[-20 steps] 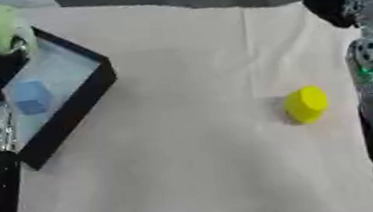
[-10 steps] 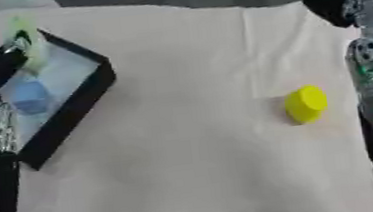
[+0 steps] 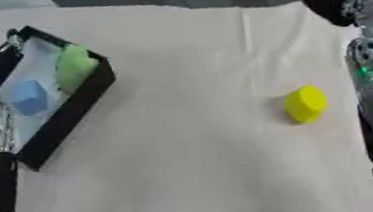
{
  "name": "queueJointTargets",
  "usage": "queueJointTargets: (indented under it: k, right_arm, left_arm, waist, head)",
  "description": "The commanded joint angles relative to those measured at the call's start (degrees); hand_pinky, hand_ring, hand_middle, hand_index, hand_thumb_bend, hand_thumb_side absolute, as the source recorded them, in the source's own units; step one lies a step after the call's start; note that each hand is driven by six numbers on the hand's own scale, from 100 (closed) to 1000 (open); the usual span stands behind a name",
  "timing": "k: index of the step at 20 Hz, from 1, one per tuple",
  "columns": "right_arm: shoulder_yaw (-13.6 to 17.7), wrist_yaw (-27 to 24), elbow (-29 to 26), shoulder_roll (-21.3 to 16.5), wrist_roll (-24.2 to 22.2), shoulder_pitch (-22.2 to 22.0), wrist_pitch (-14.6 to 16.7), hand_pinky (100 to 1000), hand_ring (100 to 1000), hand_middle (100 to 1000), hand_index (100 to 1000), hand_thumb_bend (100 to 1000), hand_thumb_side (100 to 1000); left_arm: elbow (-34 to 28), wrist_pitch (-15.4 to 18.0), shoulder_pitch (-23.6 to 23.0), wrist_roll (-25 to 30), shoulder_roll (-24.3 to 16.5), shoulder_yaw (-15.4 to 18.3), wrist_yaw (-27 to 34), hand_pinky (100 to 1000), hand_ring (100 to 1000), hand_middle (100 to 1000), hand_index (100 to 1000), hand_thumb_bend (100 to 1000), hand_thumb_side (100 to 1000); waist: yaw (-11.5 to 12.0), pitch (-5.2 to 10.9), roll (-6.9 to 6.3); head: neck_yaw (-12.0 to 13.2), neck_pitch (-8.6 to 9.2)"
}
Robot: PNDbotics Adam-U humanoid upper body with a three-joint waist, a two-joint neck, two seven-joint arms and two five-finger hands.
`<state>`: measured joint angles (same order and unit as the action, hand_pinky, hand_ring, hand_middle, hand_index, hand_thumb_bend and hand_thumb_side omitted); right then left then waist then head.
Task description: Pick up the objects with one hand, pass them to the other hand, and then place them into the box on the other side of the table.
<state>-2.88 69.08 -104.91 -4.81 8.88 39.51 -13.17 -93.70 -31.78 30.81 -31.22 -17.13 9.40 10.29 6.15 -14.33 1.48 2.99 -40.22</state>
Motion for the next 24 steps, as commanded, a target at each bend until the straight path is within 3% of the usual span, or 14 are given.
queueJointTargets:
  k: [1,6,15,24]
  right_arm:
    - [0.19,0.03,-1.36,-0.50,0.20,0.73,-0.29,807,705,607,778,224,100]
    - [0.38,0.47,-1.22,-0.37,-0.32,0.69,-1.42,803,705,612,779,209,100]
    - [0.92,-1.62,-1.39,0.00,-1.25,0.71,-5.08,779,699,619,778,146,140]
    - [2.68,-7.48,-1.76,0.06,-3.29,0.58,-11.59,751,692,627,780,100,261]
  left_arm:
    - [-2.74,-5.36,0.70,-8.02,-0.86,-0.64,0.98,925,1000,985,820,107,625]
    - [-5.97,2.98,0.55,-1.84,-1.02,-2.73,0.87,890,1000,1000,834,100,776]
    - [-6.95,16.44,0.37,14.04,-1.26,-4.80,0.14,896,1000,1000,848,100,774]
    - [-8.21,21.84,0.33,19.31,-1.42,-5.52,-1.00,899,1000,1000,863,100,768]
  waist:
    - [-0.05,0.94,-0.42]
    - [-0.17,0.95,-0.41]
    - [-0.29,0.96,-0.40]
    - [-0.30,0.92,-0.43]
  head:
    - [-0.55,-0.31]
    - [-1.97,-0.67]
    - [-3.53,-1.05]
    - [-7.39,-1.22]
